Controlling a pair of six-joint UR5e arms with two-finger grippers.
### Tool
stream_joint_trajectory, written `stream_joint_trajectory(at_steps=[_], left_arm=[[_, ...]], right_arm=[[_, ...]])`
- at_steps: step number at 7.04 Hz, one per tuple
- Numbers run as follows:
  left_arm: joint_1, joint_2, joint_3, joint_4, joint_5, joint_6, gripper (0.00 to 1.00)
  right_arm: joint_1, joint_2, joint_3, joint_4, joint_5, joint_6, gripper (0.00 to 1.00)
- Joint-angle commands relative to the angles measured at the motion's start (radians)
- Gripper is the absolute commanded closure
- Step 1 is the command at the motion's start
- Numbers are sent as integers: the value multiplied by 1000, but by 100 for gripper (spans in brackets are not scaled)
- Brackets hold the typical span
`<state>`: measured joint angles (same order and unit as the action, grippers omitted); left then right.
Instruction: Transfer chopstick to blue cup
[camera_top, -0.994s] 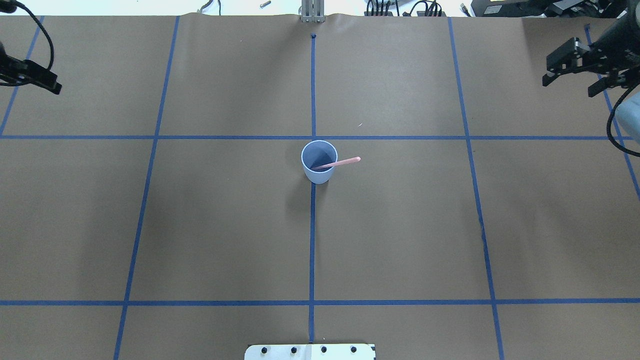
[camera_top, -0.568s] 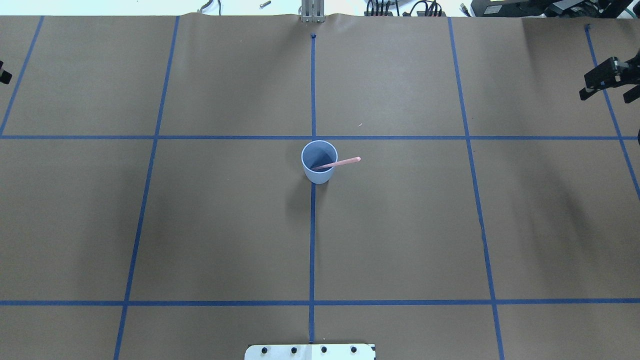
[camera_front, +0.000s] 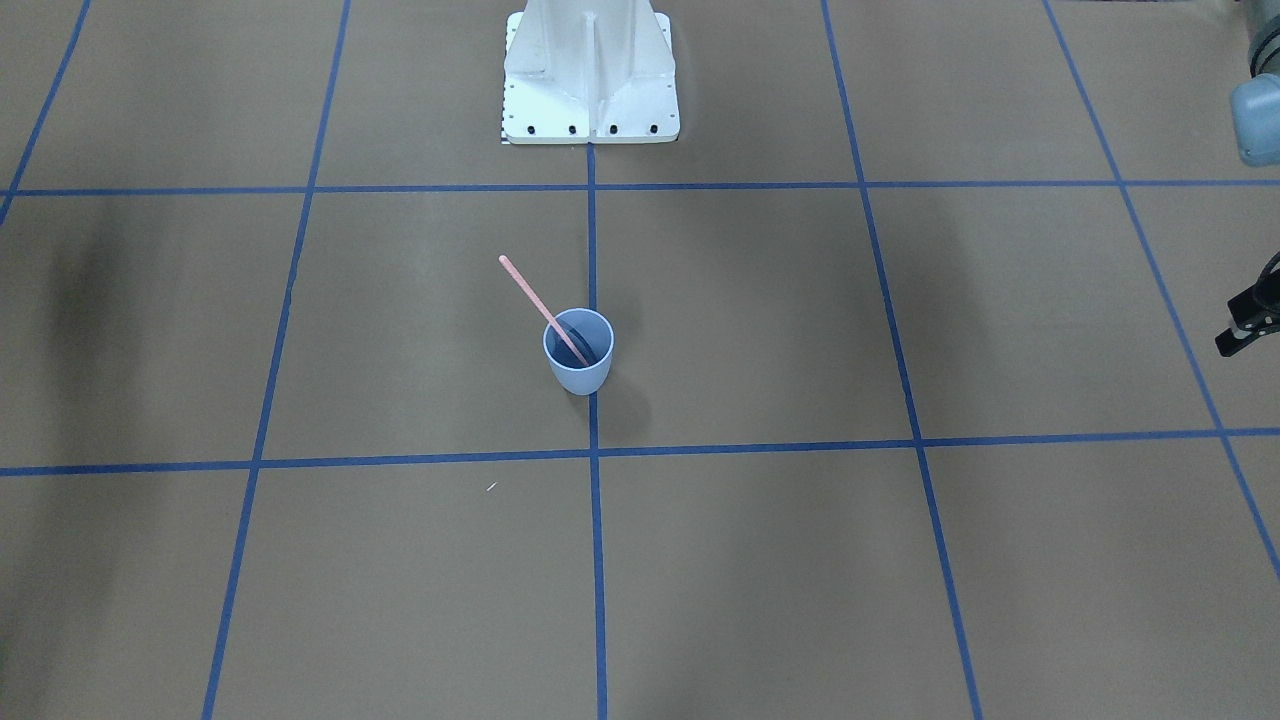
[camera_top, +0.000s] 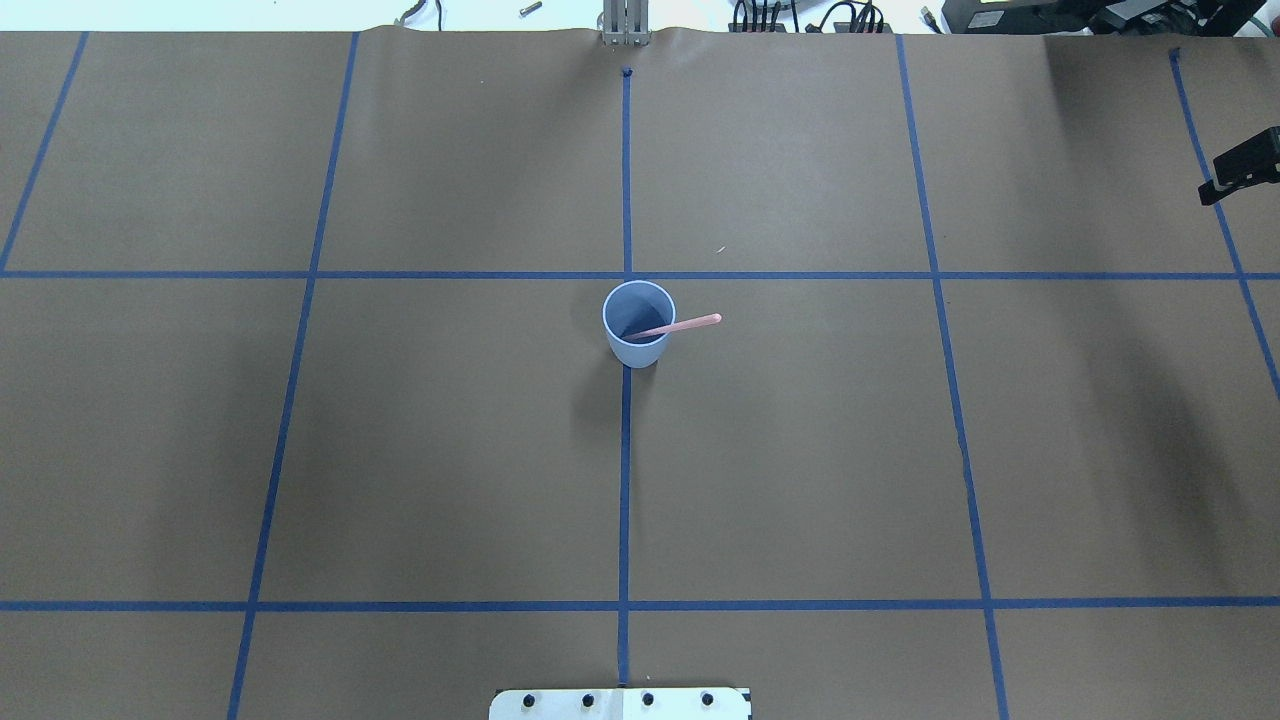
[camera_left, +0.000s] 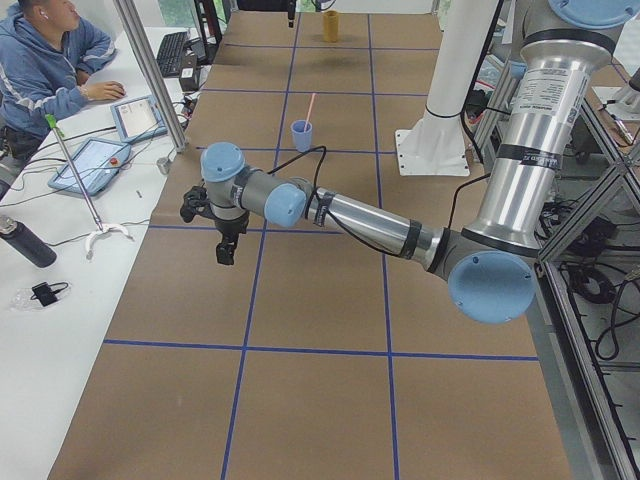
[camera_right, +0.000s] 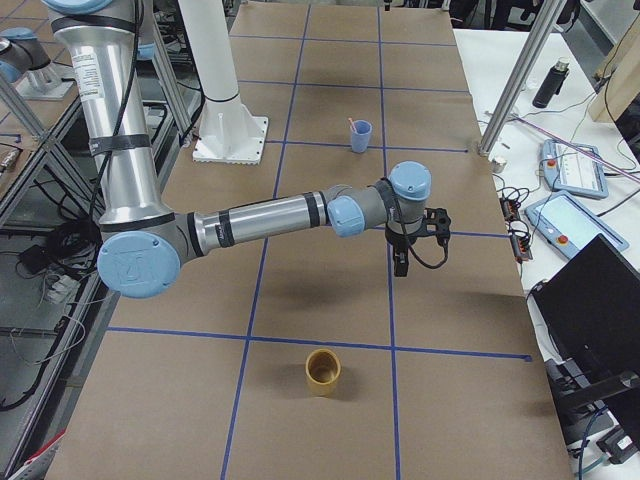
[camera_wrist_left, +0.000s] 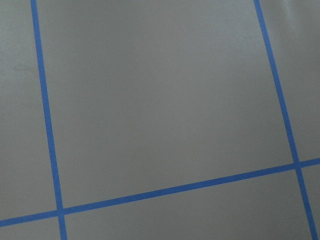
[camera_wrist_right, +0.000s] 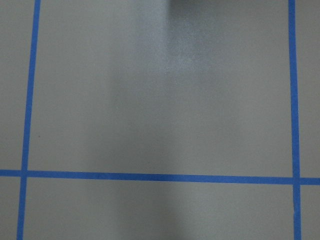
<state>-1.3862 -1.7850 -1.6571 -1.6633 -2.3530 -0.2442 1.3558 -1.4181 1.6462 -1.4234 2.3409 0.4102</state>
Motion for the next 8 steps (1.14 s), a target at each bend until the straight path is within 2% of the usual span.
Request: stream_joint_trajectory(at_steps=[1, 2, 6, 8], left_arm=[[9, 51, 17, -57, 7, -4, 2], [13, 46, 49, -131, 21, -13, 2], [10, 137, 17, -203, 15, -10, 2], [7, 142, -7, -205, 15, -10, 2]], right_arm=[[20, -4, 7, 3, 9, 5, 0], [22, -4, 18, 3, 24, 10, 0], [20, -22, 49, 4, 29, 10, 0], [20, -9, 52, 3, 34, 13, 0]])
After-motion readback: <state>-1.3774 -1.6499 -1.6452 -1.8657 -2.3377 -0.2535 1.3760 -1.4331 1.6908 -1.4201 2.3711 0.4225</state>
